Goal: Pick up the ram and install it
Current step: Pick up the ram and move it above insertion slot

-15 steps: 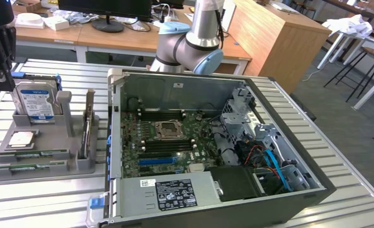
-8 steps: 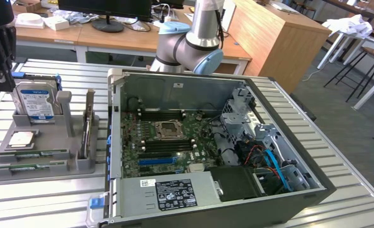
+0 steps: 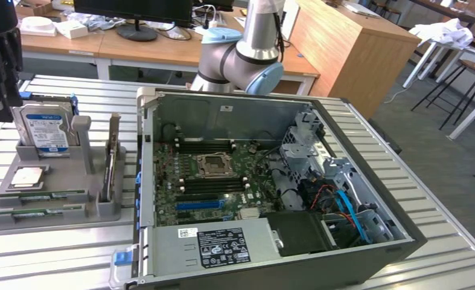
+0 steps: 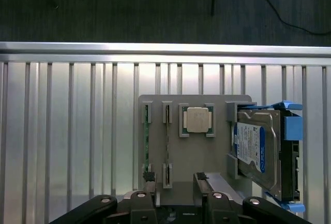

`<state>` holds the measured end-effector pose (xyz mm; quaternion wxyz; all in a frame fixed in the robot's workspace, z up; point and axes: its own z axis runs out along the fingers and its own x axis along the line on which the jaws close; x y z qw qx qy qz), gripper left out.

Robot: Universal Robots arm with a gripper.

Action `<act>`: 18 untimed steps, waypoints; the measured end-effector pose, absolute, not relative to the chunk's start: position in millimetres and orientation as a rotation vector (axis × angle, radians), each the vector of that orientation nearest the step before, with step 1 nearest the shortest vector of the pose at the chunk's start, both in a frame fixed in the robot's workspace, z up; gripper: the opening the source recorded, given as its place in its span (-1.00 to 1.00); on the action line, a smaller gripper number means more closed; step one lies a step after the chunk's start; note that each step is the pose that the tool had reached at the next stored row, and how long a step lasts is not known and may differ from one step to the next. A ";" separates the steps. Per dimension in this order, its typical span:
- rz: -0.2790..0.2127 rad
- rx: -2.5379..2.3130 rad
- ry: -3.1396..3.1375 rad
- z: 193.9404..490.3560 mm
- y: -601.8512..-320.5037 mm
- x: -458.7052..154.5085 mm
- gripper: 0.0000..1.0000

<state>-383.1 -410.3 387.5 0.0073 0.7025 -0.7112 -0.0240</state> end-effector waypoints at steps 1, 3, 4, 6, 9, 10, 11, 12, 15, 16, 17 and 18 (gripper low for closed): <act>-0.075 2.197 -2.224 387.5 -410.3 -383.2 -0.18; -0.075 2.197 -2.224 387.4 -410.3 -383.1 -0.18; -0.075 2.197 -2.224 387.0 -410.3 -383.1 -0.18; -0.075 2.197 -2.224 385.8 -410.3 -383.1 -0.18; -0.075 2.197 -2.224 383.6 -410.3 -383.1 -0.18; -0.075 2.197 -2.224 382.8 -410.3 -383.1 -0.18; -0.075 2.197 -2.224 381.9 -410.3 -383.2 -0.18; -0.075 2.197 -2.224 380.8 -410.3 -383.2 -0.18; -0.075 2.197 -2.224 377.8 -410.3 -383.2 -0.18; -0.075 2.197 -2.224 376.8 -410.3 -383.1 -0.18; -0.075 2.197 -2.224 375.8 -410.3 -383.2 -0.18; -0.075 2.197 -2.224 374.9 -410.3 -383.1 -0.18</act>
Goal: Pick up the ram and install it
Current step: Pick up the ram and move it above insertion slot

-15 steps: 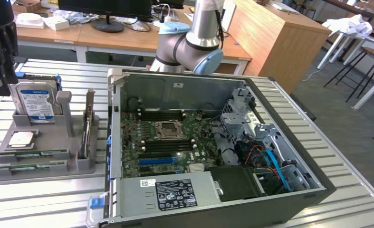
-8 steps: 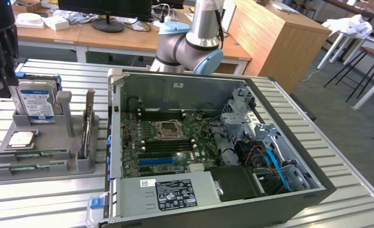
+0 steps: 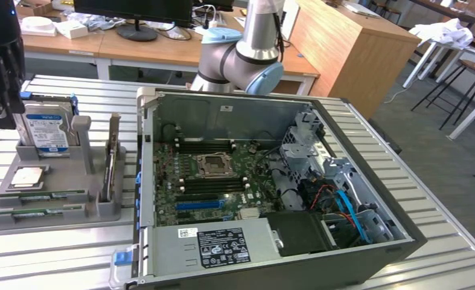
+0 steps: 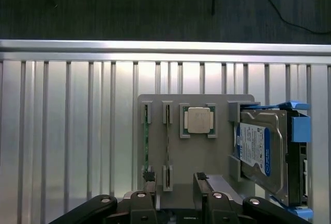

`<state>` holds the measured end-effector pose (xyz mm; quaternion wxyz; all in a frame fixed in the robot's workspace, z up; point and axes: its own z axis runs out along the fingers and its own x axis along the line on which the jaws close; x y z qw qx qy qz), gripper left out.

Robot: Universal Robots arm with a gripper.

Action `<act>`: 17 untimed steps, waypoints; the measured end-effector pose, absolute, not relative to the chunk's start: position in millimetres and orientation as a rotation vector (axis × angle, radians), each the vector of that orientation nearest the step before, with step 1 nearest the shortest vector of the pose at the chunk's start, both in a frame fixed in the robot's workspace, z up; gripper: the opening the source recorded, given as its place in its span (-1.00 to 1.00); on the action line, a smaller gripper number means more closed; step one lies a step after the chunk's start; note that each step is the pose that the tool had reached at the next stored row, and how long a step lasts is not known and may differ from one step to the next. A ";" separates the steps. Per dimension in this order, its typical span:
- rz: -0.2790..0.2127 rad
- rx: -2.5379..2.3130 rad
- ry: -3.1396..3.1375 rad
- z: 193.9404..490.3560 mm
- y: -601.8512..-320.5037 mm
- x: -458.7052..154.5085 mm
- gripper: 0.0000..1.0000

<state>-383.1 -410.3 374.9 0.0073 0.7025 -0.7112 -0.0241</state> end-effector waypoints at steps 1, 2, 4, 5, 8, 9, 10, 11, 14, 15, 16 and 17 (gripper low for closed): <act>-0.075 2.197 -2.224 373.9 -410.3 -383.1 -0.18; -0.075 2.197 -2.224 372.9 -410.3 -383.2 -0.18; -0.075 2.197 -2.224 370.9 -410.3 -383.2 -0.18; -0.075 2.197 -2.224 369.8 -410.3 -383.2 -0.18; -0.075 2.197 -2.224 366.2 -410.3 -383.1 -0.18; -0.075 2.197 -2.224 364.9 -410.3 -383.1 -0.18; -0.075 2.197 -2.224 363.7 -410.3 -383.1 -0.18; -0.075 2.197 -2.224 362.4 -410.3 -383.1 -0.18; -0.075 2.197 -2.224 358.6 -410.3 -383.1 -0.18; -0.075 2.197 -2.224 357.5 -410.3 -383.1 -0.18; -0.075 2.197 -2.224 356.3 -410.3 -383.2 -0.18; -0.075 2.197 -2.224 355.1 -410.3 -383.1 -0.18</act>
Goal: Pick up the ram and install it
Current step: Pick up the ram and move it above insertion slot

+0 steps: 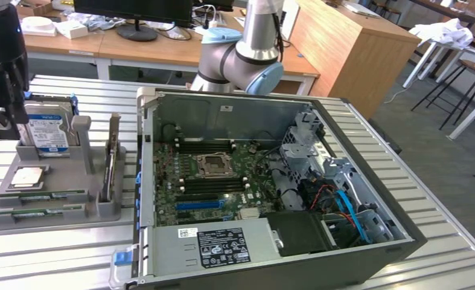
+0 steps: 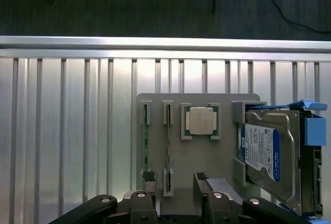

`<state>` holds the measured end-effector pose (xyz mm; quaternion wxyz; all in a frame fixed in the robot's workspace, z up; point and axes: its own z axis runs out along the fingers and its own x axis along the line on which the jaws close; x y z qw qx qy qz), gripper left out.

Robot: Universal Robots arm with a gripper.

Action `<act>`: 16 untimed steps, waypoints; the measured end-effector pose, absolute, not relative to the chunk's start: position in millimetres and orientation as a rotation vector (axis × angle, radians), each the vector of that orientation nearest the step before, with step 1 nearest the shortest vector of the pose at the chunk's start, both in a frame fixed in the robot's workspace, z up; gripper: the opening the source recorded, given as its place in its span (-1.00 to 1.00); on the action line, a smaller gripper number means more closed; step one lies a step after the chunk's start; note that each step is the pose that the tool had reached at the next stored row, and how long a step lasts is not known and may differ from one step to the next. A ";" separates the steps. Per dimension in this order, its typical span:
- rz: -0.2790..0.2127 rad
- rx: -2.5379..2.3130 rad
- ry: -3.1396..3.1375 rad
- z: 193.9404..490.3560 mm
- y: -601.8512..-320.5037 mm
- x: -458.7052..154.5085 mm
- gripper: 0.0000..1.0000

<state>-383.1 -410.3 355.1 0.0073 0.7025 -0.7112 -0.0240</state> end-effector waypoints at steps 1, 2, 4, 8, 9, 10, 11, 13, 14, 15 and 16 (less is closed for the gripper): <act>-0.075 2.197 -2.224 353.9 -410.3 -383.2 -0.18; -0.075 2.197 -2.224 352.7 -410.3 -383.1 -0.18; -0.075 2.197 -2.224 350.3 -410.3 -383.1 -0.18; -0.075 2.197 -2.224 345.9 -410.3 -383.2 -0.18; -0.075 2.197 -2.224 344.8 -410.3 -383.1 -0.18; -0.075 2.197 -2.224 343.7 -410.3 -383.1 -0.18; -0.075 2.197 -2.224 342.7 -410.3 -383.1 -0.18; -0.075 2.197 -2.224 340.8 -410.3 -383.2 -0.18; -0.075 2.197 -2.224 339.8 -410.3 -383.1 -0.18; -0.075 2.197 -2.224 338.8 -410.3 -383.2 -0.18; -0.075 2.197 -2.224 337.8 -410.3 -383.2 -0.18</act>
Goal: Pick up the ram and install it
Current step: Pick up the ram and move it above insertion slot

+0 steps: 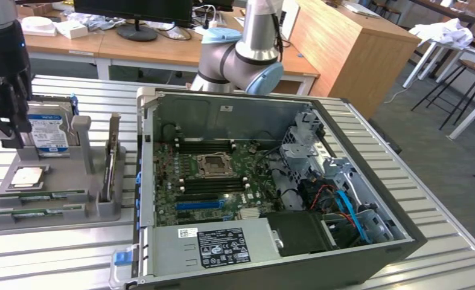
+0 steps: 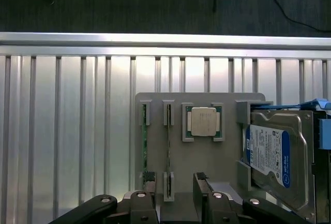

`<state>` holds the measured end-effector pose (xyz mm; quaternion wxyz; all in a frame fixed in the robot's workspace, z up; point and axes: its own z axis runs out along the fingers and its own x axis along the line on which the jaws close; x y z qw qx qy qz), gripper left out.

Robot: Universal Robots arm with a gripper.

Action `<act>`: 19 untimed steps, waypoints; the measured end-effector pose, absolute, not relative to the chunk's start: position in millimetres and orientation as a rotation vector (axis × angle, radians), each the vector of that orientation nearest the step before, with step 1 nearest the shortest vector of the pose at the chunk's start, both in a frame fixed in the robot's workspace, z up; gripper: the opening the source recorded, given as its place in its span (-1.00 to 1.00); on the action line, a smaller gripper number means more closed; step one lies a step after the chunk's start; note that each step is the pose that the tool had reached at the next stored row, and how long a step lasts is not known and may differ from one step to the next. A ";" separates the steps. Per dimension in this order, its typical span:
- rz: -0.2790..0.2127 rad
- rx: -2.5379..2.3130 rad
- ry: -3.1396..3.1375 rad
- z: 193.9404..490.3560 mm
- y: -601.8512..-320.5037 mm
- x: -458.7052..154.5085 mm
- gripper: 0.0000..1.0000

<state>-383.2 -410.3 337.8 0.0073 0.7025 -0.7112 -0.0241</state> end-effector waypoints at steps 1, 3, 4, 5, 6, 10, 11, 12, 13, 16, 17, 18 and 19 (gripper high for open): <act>-0.075 2.197 -2.224 336.8 -410.3 -383.1 -0.18; -0.075 2.197 -2.224 334.9 -410.3 -383.1 -0.18; -0.075 2.197 -2.224 333.9 -410.3 -383.1 -0.18; -0.075 2.197 -2.224 332.9 -410.3 -383.2 -0.18; -0.075 2.197 -2.224 331.8 -410.3 -383.1 -0.18; -0.075 2.197 -2.224 327.1 -410.3 -383.1 -0.18; -0.075 2.197 -2.224 326.0 -410.3 -383.1 -0.18; -0.075 2.197 -2.224 324.9 -410.3 -383.1 -0.18; -0.075 2.197 -2.224 323.9 -410.3 -383.1 -0.18; -0.075 2.197 -2.224 322.7 -410.3 -383.2 -0.18; -0.075 2.197 -2.224 322.7 -410.3 -383.2 -0.18; -0.075 2.197 -2.224 322.7 -410.3 -383.1 -0.18; -0.075 2.197 -2.224 322.7 -410.3 -383.2 -0.18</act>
